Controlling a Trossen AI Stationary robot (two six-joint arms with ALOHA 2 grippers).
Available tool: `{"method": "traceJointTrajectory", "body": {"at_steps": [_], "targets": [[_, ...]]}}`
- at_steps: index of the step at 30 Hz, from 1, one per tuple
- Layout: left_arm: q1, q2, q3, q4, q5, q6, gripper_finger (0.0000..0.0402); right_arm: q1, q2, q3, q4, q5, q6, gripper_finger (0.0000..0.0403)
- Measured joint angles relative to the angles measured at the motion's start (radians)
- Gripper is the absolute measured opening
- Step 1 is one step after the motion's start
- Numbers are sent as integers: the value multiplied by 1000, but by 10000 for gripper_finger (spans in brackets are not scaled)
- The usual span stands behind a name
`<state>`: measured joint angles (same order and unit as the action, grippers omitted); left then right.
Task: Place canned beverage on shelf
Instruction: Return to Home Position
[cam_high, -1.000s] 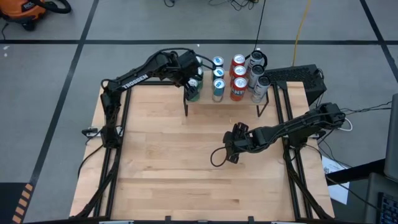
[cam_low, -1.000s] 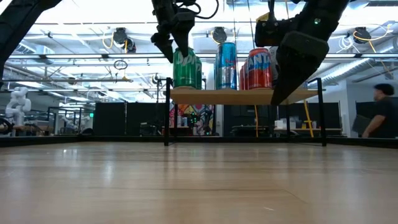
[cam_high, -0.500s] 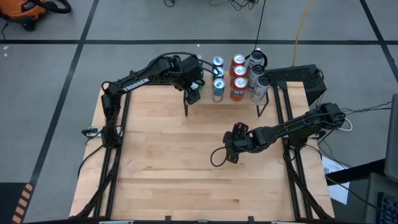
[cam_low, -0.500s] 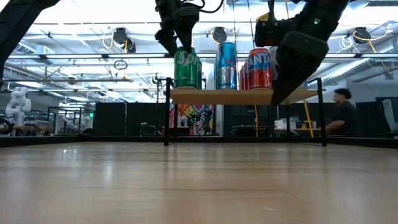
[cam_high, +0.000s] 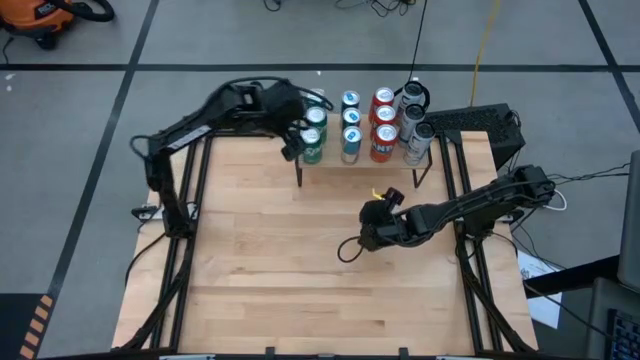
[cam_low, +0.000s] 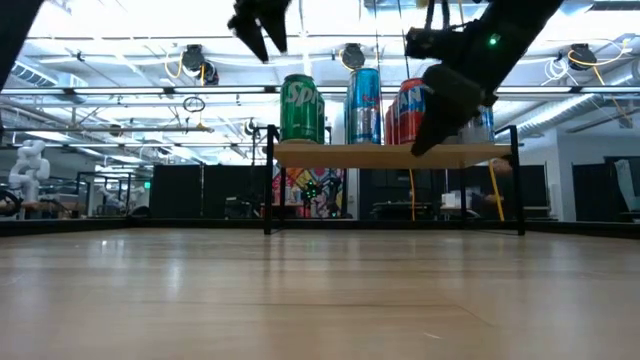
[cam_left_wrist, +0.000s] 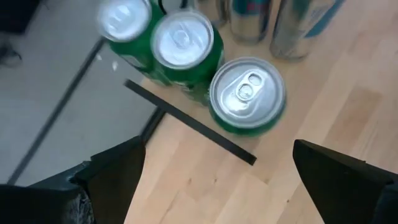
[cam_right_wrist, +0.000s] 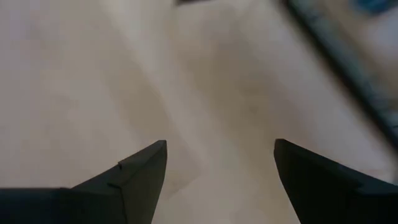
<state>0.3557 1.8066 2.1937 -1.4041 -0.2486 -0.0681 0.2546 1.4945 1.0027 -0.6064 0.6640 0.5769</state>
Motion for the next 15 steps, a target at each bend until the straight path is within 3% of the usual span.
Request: {"method": "traceJointTrajectory", "body": {"at_steps": [4, 8, 11, 15], "targets": [[-65, -93, -11, 42, -65, -1, 398, 44, -38, 0, -18, 152, 14, 282], [-178, -187, -106, 151, -145, -1, 398, 86, -130, -54, 51, 170, -27, 259], [-289, -270, -254, 259, -226, -15, 398, 111, -239, -182, 221, 116, -87, 231], [-431, -393, -558, 519, -290, -37, 398, 122, -380, -432, 635, -54, -233, 193]]}}
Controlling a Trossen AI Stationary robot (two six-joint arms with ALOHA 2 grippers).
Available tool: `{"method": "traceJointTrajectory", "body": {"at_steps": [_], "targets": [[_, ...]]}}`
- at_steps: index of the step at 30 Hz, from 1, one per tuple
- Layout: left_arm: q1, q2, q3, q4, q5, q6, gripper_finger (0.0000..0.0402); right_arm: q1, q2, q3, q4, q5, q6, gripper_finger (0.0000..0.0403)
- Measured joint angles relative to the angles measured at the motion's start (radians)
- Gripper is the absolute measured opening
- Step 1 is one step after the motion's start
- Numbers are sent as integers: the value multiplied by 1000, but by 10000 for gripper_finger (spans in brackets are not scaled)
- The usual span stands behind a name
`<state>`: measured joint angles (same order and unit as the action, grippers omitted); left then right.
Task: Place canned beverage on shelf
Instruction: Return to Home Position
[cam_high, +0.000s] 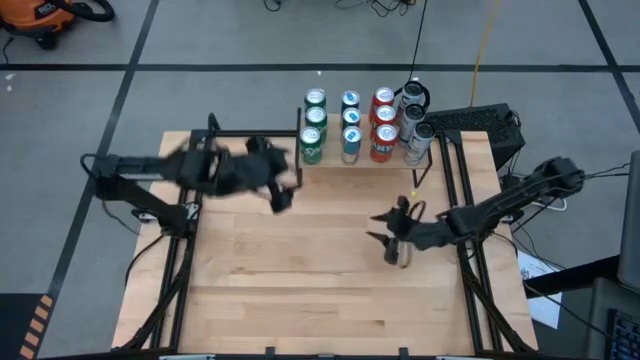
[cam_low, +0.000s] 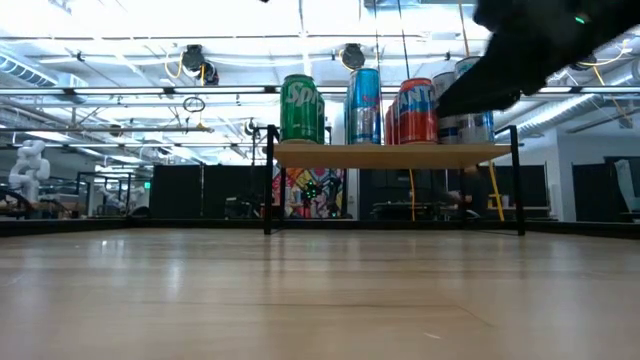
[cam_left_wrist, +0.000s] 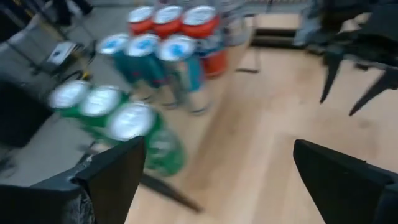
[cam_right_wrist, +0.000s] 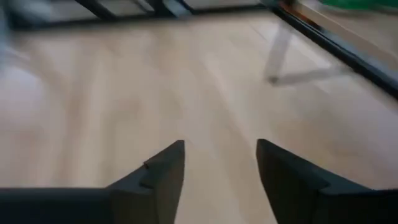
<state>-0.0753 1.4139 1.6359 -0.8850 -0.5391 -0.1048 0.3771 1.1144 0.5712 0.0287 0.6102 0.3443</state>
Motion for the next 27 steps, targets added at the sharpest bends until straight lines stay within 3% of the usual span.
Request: {"method": "traceJointTrajectory", "body": {"at_steps": [3, 6, 11, 15, 18, 21, 27], "targets": [[-88, -74, -258, 269, -52, -46, 398, -2, -49, -185, 363, -90, -66, 165], [-162, -122, -513, 649, -69, -33, 398, -4, -47, -325, 624, -64, -6, 136], [-211, -82, -854, 1270, -46, 35, 398, -5, -36, -399, 750, -61, 17, 93], [-205, 7, -976, 1579, 11, 33, 398, -5, -35, -372, 752, -63, -29, 60], [-210, 44, -1004, 1695, -1, 41, 384, -5, -36, -338, 754, -66, -101, 31], [-220, 37, -1005, 1694, -31, 95, 343, -5, -49, -307, 753, -133, -185, 6], [-226, -181, -1006, 1501, -69, 164, 212, -5, -178, -274, 717, -194, -296, 1]]}}
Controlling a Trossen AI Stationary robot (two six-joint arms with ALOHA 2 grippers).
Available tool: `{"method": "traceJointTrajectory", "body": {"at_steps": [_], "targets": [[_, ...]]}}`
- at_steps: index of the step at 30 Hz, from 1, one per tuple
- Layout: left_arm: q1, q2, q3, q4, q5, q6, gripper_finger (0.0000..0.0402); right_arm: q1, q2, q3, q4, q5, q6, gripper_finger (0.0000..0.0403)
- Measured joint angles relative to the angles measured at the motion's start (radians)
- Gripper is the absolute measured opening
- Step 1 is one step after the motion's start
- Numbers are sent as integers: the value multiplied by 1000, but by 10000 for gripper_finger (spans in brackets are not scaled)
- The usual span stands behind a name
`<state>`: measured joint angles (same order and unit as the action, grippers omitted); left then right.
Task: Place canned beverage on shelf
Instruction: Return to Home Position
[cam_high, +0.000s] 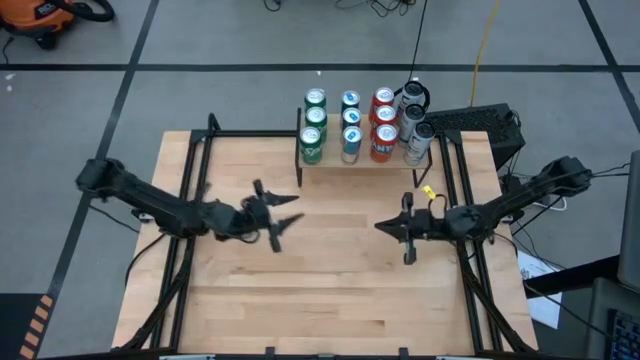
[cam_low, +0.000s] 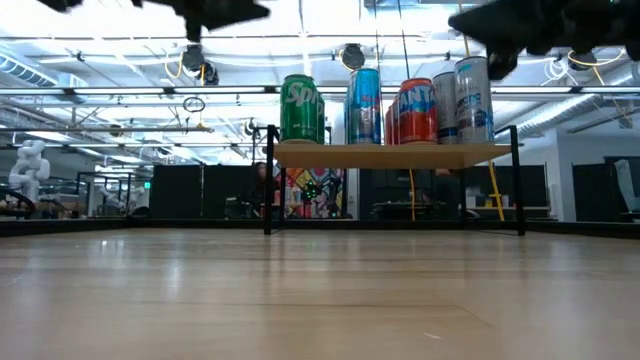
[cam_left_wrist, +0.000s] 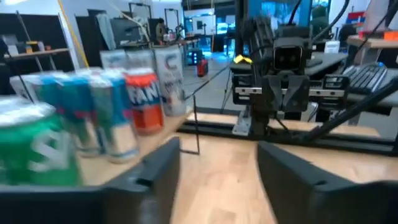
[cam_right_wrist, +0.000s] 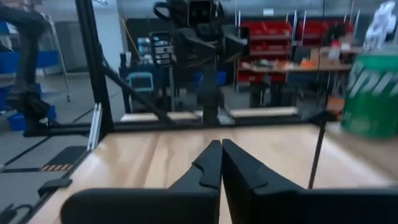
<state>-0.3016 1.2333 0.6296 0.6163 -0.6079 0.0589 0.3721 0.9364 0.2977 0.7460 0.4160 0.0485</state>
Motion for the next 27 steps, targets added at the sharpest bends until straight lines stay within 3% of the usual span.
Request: {"method": "traceJointTrajectory", "body": {"at_steps": [5, 10, 15, 20, 23, 27], "targets": [[-30, -252, -8, -215, -1, 5, 94, 0, -223, 35, -223, 2, -51, 1], [-85, -438, -182, -189, -10, 6, 9, 0, -440, 57, -472, 2, -25, 0], [-107, -588, -395, -28, -128, 9, 21, 0, -587, 57, -588, 2, -12, 0], [-106, -707, -516, 53, -136, 59, 24, -4, -613, 51, -640, 2, -15, 0], [-95, -740, -553, 52, -91, 60, 24, -27, -565, 17, -620, 1, 41, 0], [-43, -746, -588, 59, 12, 51, 22, -65, -482, -51, -443, -15, 29, 0]]}}
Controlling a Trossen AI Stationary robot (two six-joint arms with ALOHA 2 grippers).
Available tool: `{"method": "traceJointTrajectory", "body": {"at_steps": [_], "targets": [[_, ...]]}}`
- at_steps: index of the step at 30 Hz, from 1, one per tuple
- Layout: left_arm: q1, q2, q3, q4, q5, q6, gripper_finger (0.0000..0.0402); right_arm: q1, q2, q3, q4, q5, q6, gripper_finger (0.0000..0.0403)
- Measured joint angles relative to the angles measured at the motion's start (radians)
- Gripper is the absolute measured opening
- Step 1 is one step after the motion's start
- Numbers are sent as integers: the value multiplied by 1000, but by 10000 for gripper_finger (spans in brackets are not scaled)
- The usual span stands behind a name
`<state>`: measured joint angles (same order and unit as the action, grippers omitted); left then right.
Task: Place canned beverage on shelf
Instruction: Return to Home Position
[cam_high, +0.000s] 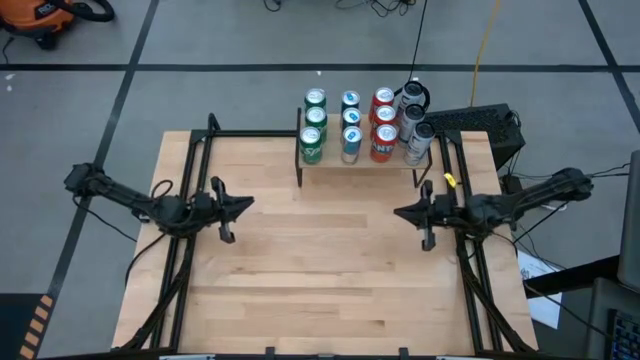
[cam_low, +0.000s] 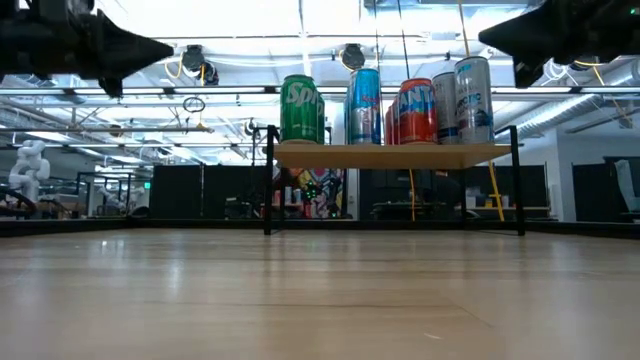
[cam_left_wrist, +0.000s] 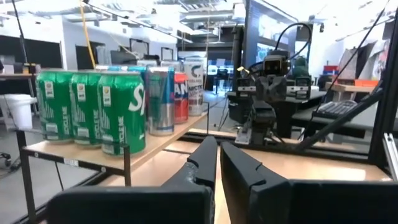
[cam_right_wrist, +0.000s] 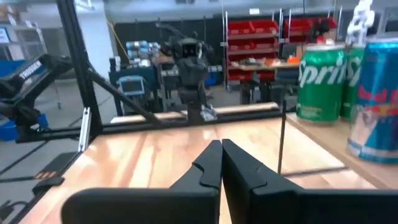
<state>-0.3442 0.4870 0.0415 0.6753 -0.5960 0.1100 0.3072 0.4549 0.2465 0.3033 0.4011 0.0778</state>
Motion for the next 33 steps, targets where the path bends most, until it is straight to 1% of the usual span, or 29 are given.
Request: {"method": "traceJointTrajectory", "body": {"at_steps": [3, 5, 7, 9, 12, 14, 16, 19, 21, 23, 26, 29, 33], "targets": [[56, 3, -11, -3, 61, -25, 10, -48, 63, -39, 151, -88, -22, 0], [99, 3, -12, -1, 120, -26, 3, -81, 106, -42, 209, -141, -23, 0], [148, 3, -12, 6, 179, -32, 2, -111, 138, -42, 242, -170, -23, 0], [201, 3, -12, 8, 225, -46, 1, -137, 162, -42, 275, -171, -32, 0], [280, 9, -12, 8, 301, -76, 1, -171, 163, -42, 302, -197, -49, 0], [317, 8, -12, 6, 338, -86, 0, -187, 142, -36, 280, -222, -52, 0], [340, -17, -7, -12, 340, -75, 0, -192, 114, -18, 232, -221, -53, 0], [364, -81, 29, -54, 333, -32, 0, -201, 45, 28, 67, -216, -58, 0], [373, -134, 50, -118, 334, -21, 0, -204, -9, 68, -54, -215, -52, 0], [378, -189, 65, -190, 334, -21, 0, -204, -61, 95, -127, -214, -52, 0], [377, -264, 67, -299, 337, -30, 0, -204, -121, 100, -160, -205, -62, 0], [375, -318, 67, -390, 340, -66, 0, -204, -139, 67, -175, -122, -64, 0], [363, -353, 67, -415, 370, -76, 0, -206, -120, -16, -120, -63, -38, 0]]}}
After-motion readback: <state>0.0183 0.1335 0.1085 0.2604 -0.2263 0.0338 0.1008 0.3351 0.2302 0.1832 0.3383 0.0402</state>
